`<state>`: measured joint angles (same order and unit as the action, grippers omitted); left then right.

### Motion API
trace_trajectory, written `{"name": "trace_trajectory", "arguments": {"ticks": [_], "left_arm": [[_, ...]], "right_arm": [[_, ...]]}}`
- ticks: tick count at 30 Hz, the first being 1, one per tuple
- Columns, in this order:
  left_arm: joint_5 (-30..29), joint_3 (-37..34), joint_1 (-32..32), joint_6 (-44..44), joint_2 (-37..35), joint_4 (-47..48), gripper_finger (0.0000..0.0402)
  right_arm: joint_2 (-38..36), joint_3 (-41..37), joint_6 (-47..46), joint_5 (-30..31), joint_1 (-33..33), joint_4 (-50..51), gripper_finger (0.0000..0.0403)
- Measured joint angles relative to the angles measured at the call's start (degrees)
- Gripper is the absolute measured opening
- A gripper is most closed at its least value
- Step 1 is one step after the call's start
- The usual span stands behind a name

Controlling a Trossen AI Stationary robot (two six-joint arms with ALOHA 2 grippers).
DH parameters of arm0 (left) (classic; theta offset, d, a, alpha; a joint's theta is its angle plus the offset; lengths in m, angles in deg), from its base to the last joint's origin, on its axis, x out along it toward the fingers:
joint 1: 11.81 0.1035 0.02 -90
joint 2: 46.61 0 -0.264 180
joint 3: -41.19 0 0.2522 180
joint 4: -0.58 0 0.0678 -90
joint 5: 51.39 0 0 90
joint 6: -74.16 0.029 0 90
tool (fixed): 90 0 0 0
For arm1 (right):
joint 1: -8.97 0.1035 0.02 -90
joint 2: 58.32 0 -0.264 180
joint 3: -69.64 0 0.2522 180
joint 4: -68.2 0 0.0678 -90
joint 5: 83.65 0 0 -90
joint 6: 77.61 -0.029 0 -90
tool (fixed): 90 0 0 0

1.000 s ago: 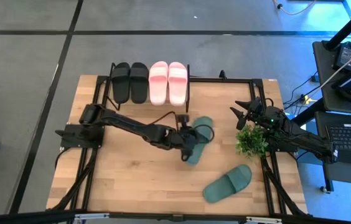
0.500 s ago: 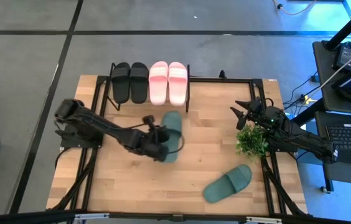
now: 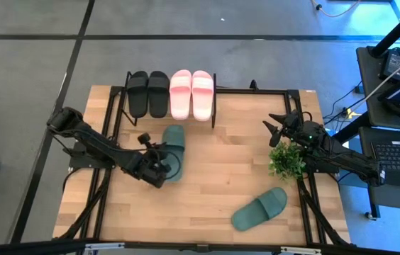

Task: Pick and place slides into the shelf
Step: Put the left green slide under the shelf

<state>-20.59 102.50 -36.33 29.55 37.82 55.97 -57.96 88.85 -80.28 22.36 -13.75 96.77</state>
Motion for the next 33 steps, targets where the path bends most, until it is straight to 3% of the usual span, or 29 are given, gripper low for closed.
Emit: {"name": "trace_trajectory", "arguments": {"ticks": [10, 16, 28, 33], "left_arm": [[-0.1, -12.3, 0.3, -10.0, -4.6, 1.5, 0.0001], [3.7, -18.0, 2.6, -14.0, -4.8, 1.4, 0.0001], [3.7, -22.3, 7.1, -14.9, -4.8, 1.8, 0.0002], [3.9, -21.8, 7.1, -14.8, -4.8, 2.2, 0.0034]], "right_arm": [[0.0, 0.0, 0.1, 0.0, 0.0, 0.0, 0.0206], [0.0, 0.0, 0.1, 0.0, 0.0, 0.1, 0.0206], [0.0, 0.0, 0.1, 0.0, 0.0, 0.1, 0.0206], [0.0, 0.0, 0.1, 0.0, 0.0, 0.1, 0.0206]]}}
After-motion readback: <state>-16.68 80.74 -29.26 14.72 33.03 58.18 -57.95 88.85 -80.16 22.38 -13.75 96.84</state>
